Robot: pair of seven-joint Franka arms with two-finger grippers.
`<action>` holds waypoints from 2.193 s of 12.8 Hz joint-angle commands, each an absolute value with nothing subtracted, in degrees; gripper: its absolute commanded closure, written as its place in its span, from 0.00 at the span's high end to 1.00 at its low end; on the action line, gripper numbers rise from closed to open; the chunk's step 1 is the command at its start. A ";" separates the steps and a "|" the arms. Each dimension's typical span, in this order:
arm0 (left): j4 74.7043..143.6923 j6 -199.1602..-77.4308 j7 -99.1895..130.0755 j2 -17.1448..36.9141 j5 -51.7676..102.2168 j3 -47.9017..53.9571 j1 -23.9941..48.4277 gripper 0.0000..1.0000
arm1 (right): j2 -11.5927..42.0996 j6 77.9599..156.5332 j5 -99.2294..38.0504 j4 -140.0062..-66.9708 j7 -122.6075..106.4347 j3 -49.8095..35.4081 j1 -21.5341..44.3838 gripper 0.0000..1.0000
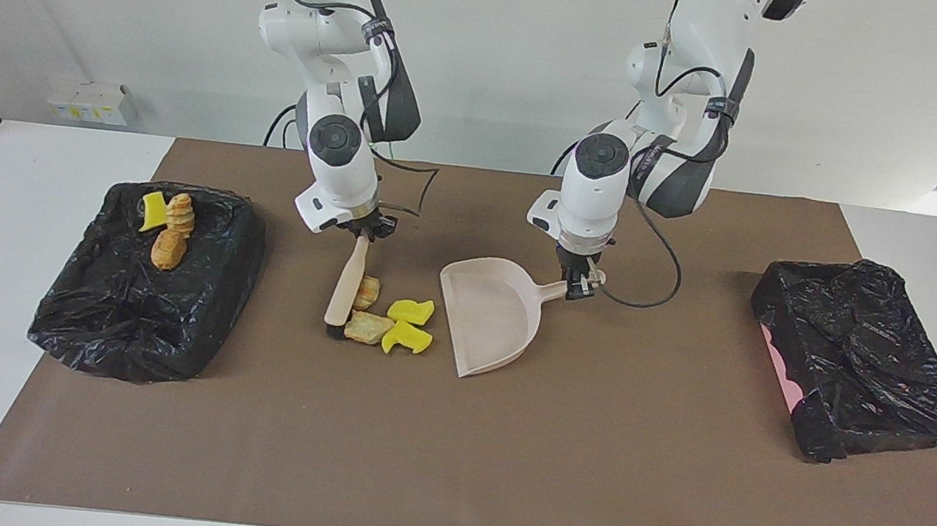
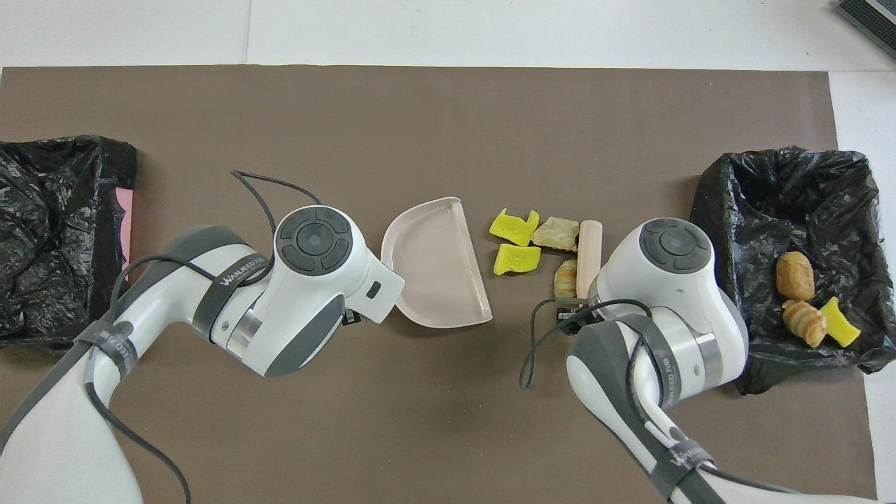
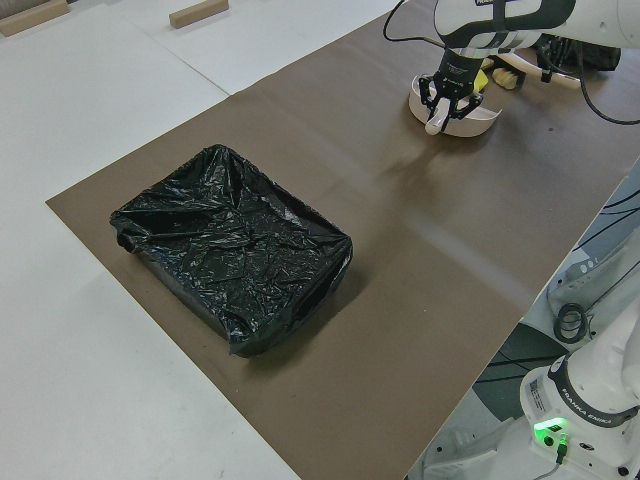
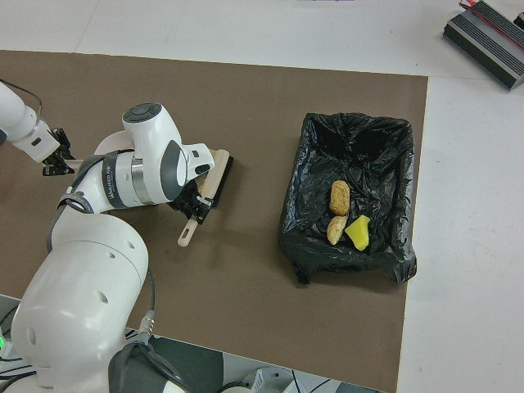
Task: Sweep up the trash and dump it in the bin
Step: 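Carry the loaded dustpan with the left gripper over the nearer bin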
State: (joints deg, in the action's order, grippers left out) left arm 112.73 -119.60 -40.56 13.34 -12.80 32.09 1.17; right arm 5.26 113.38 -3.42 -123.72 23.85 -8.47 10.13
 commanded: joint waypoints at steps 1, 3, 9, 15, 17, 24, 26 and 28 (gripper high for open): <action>115.93 -120.15 -40.34 10.55 -12.13 31.82 1.41 0.00 | 9.04 112.15 -4.04 -119.37 22.15 -8.70 13.70 0.00; 115.93 -119.97 -40.34 10.55 -12.13 31.82 1.41 0.00 | 10.80 112.24 -6.74 -116.91 22.15 -8.79 17.12 0.00; 116.02 -120.14 -40.60 10.55 -12.13 31.90 1.32 0.00 | 11.43 113.90 -14.32 -114.08 18.73 -8.79 25.22 0.00; 114.09 -120.50 -44.63 11.34 -12.04 30.68 0.61 0.00 | 8.27 109.18 -15.03 -114.00 17.84 -8.53 25.84 0.00; 114.17 -120.23 -48.93 10.55 -11.95 28.75 0.61 0.00 | 5.20 105.40 -14.24 -113.99 17.93 -8.35 24.00 0.00; 114.43 -114.70 -69.21 2.91 -7.66 15.68 0.62 0.00 | 1.67 102.66 -10.90 -114.17 26.43 -8.70 28.20 0.00; 114.08 -114.70 -78.26 1.85 -6.69 8.82 0.62 0.00 | 1.32 102.74 -10.90 -114.35 30.22 -8.70 31.36 0.00; 113.82 -114.79 -86.36 0.27 -3.53 2.14 0.79 0.00 | 2.63 105.18 -10.90 -115.04 35.92 -8.70 35.75 0.00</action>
State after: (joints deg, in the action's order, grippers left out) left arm 113.42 -115.31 -80.59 2.58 -6.21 6.12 0.58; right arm 2.81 102.92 -12.01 -113.73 31.78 -8.62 33.20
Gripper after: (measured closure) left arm 0.687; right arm 0.744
